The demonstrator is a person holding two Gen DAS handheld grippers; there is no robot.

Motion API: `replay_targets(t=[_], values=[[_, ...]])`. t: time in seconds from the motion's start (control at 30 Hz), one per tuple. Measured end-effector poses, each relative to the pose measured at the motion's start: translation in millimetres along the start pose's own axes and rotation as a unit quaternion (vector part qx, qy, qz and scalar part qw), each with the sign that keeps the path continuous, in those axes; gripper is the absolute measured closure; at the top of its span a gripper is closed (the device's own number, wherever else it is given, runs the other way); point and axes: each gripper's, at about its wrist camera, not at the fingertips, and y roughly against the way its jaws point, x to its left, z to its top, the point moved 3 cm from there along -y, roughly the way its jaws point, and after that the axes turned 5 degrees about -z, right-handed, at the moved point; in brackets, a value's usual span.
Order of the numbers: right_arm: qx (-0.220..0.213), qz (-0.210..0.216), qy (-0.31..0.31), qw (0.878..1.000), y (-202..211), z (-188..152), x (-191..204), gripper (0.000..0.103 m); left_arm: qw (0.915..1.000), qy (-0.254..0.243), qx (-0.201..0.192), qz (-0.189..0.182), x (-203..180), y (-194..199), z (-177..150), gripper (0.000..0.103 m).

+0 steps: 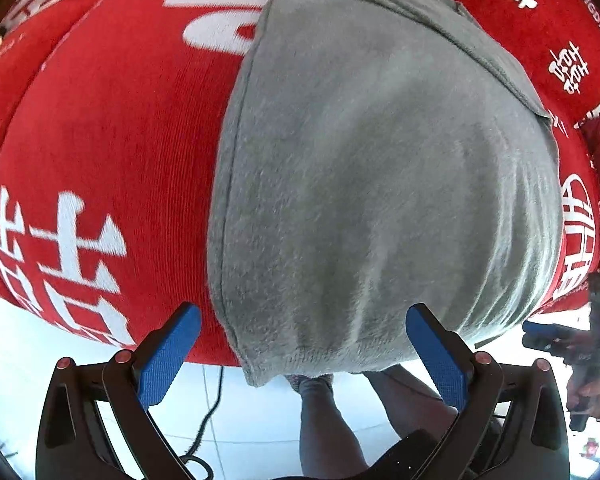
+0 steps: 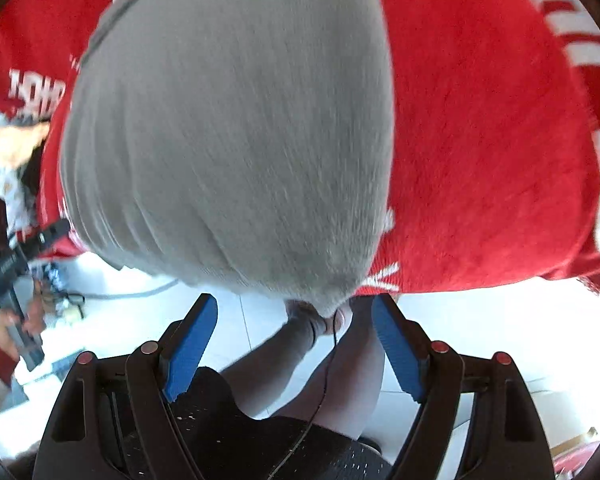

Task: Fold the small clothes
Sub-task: 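Grasp the grey sweater's hem with both grippers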

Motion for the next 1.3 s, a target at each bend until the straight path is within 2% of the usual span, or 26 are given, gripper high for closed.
replay_targets(t=[0.07,0.1,0.2,0.4,0.53,0.67,0.8,0.87,0.93,0.97,1.0,1.03,1.07,1.13,1.17,1.2,1.27,1.3], values=[[0.007,0.011,0.011,1.0,-15,-1,-2,0.021,0.9998,0.011,0.002,-0.014,12,3,-6,0.0],[0.007,0.015,0.013,1.0,-20,-1,-3,0.021,0.9996,0.017,0.003,-0.021,6,-5,-1,0.0],[0.008,0.032,0.015,0.999,-30,-3,-3,0.021,0.9991,0.022,0.008,-0.035,30,3,-6,0.0],[-0.015,0.1,0.035,0.994,-21,-2,7,0.02,0.998,0.011,0.029,-0.054,47,-3,-7,0.0],[-0.01,0.125,0.022,0.992,-29,-1,3,0.019,0.9976,-0.01,0.037,-0.058,49,-2,-10,0.0],[-0.009,0.16,-0.01,0.987,-33,-5,2,0.021,0.9906,0.004,0.062,-0.122,46,-4,-20,0.0],[-0.014,0.206,-0.03,0.978,-29,-3,8,0.026,0.9904,-0.023,0.066,-0.119,35,-10,-24,0.0],[-0.006,0.198,-0.035,0.98,-33,0,11,0.026,0.9913,-0.018,0.063,-0.115,32,-13,-22,0.0],[0.011,0.185,-0.049,0.981,-44,1,15,0.031,0.9909,-0.009,0.062,-0.119,35,-12,-24,0.001],[0.021,0.177,-0.058,0.982,-48,1,15,0.041,0.9914,-0.005,0.063,-0.115,33,-14,-24,0.006],[0.027,0.172,-0.064,0.983,-51,-1,16,0.059,0.9921,-0.006,0.065,-0.108,37,-12,-25,0.011],[0.033,0.168,-0.069,0.983,-53,-2,16,0.072,0.9927,-0.011,0.066,-0.101,41,-9,-26,0.014],[0.035,0.166,-0.072,0.983,-53,0,17,0.09,0.9934,-0.011,0.066,-0.093,33,-12,-22,0.022],[0.027,0.177,-0.072,0.981,-47,-4,19,0.09,0.9945,-0.013,0.063,-0.083,37,-10,-23,0.035],[0.024,0.184,-0.071,0.98,-43,-6,22,0.09,0.9949,-0.011,0.061,-0.08,33,-12,-22,0.048],[0.022,0.189,-0.069,0.979,-40,-6,21,0.09,0.9949,-0.008,0.06,-0.081,38,-10,-22,0.068],[0.017,0.204,-0.068,0.976,-30,-8,25,0.09,0.9915,0.015,0.065,-0.112,49,-9,-24,0.092],[0.015,0.21,-0.069,0.975,-26,-10,23,0.09,0.989,0.028,0.064,-0.13,52,-7,-23,0.092]])
